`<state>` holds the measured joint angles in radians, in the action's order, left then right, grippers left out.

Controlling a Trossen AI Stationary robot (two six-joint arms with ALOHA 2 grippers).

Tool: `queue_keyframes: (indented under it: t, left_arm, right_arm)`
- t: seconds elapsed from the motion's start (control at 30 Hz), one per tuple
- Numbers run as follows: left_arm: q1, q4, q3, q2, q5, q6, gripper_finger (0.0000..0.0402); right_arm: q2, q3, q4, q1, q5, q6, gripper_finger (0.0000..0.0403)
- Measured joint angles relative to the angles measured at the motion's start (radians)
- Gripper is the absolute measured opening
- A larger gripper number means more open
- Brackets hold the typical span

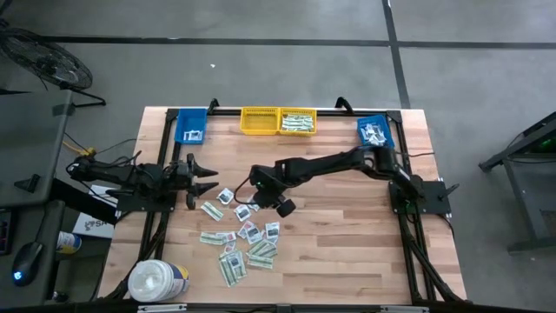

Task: Pick & Place First Aid Supplies
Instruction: Put the black towelette pack into the right blue bin

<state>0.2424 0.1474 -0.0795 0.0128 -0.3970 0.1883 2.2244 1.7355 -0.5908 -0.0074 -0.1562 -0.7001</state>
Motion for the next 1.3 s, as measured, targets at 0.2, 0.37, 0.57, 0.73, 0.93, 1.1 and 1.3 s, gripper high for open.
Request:
queue_keyframes:
  t: [0.2,0.37,0.57,0.73,0.93,1.1,1.3]
  left_arm:
    - [0.000,0.001,0.001,0.000,-0.001,0.000,0.0177]
    - [0.000,0.000,0.001,0.000,-0.001,0.000,0.0177]
    - [0.000,0.000,0.002,0.000,-0.001,0.000,0.0177]
    - [0.000,-0.018,0.003,0.000,-0.001,0.000,0.0177]
    - [0.000,-0.029,0.005,-0.001,-0.001,0.000,0.0177]
    - [0.000,-0.031,0.005,-0.001,0.000,0.000,0.0177]
    - [0.000,-0.032,0.005,-0.001,-0.003,0.000,0.0177]
  right_arm:
    - [0.026,0.047,-0.024,0.007,0.028,-0.066,0.0145]
    - [0.027,0.051,-0.055,0.008,0.032,-0.101,0.0145]
    - [0.043,0.063,-0.049,0.015,0.053,-0.144,0.0145]
    - [0.087,0.123,-0.055,0.017,0.042,-0.160,0.0145]
    - [0.141,0.188,-0.103,0.021,0.044,-0.171,0.0145]
    - [0.158,0.187,-0.107,0.021,0.034,-0.172,0.0144]
    - [0.166,0.189,-0.117,0.017,0.019,-0.157,0.0142]
